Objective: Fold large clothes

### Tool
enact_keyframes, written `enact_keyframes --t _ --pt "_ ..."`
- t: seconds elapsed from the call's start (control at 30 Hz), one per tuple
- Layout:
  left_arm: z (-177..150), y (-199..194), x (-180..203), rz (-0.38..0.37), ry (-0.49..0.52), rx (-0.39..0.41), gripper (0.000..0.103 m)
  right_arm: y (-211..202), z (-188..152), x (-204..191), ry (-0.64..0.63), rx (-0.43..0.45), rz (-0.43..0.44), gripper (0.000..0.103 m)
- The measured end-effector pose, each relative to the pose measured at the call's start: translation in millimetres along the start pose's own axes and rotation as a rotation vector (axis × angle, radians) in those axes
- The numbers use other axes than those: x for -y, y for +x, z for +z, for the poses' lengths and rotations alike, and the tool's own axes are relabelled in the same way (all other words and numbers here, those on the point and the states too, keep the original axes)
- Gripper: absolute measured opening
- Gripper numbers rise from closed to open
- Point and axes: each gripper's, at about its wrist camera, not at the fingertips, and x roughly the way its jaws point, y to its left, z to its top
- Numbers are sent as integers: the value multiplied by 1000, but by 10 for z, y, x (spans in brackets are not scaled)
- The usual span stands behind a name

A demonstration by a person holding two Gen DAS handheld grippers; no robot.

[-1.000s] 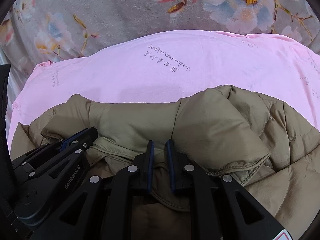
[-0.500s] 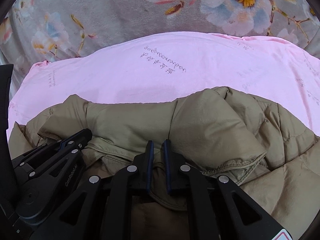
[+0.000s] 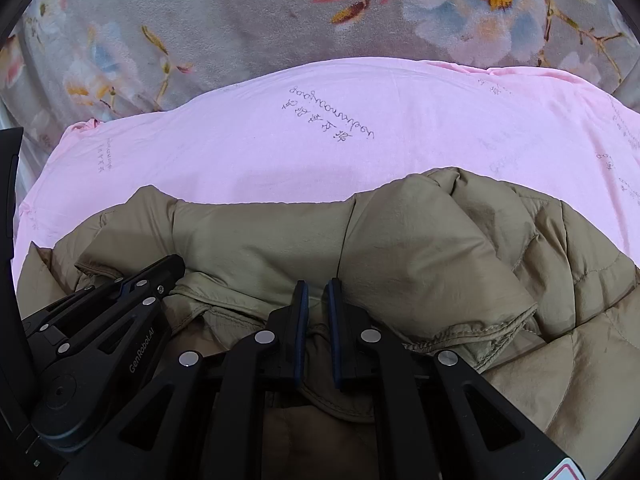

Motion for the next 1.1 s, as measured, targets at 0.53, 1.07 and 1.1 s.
enact_keyframes --t 0.53,1.07,1.1 --pt "-90 -121 -318 -130 -142 16 2 -354 -125 303 155 54 181 17" --pt "-2560 -2293 -2009 -180 -296 -73 59 -3179 -2908 1331 183 -29 61 67" --pt "-2717 -2383 -2071 -175 -308 -77 59 -3215 -3021 1343 196 -42 65 67"
